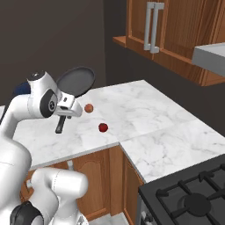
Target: Place the pan on the rear left burner on the stove. Then place the tomato and the onion in the pan and turn on the rear left burner.
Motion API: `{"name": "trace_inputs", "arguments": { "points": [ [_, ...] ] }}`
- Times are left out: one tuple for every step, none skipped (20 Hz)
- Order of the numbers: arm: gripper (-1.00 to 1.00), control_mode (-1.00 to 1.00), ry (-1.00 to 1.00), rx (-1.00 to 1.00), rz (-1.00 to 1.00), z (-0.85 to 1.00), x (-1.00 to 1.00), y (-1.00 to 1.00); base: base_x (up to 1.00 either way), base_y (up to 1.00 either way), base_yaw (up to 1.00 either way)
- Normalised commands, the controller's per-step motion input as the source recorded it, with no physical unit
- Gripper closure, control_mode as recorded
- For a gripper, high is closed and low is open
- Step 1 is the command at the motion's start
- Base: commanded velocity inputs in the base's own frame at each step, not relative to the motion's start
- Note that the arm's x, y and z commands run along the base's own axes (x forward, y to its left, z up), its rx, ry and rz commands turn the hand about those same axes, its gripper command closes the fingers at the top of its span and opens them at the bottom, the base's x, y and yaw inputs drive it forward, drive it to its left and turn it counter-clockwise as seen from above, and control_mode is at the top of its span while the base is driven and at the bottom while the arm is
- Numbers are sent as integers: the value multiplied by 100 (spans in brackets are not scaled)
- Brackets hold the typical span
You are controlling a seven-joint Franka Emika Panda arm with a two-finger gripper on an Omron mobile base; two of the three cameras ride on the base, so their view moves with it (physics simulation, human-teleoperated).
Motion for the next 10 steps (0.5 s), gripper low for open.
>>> {"name": "trace_inputs", "arguments": {
  "points": [
    [100, -100, 5, 0, 0, 0, 0, 0, 0, 0, 0],
    [100, -100, 11, 0, 0, 0, 0, 0, 0, 0, 0],
    [100, -100, 16, 0, 0, 0, 8, 0, 0, 0, 0],
    [100, -100, 19, 0, 0, 0, 15, 0, 0, 0, 0],
    [100, -100, 21, 0, 0, 0, 21, 0, 0, 0, 0],
    [100, -100, 22, 0, 0, 0, 22, 0, 0, 0, 0],
    [100, -100, 20, 0, 0, 0, 19, 0, 0, 0, 0],
    [100, -100, 20, 0, 0, 0, 20, 0, 0, 0, 0],
    [100, -100, 17, 0, 0, 0, 14, 0, 0, 0, 0],
    [100, -100, 15, 0, 0, 0, 9, 0, 0, 0, 0]
  ]
}}
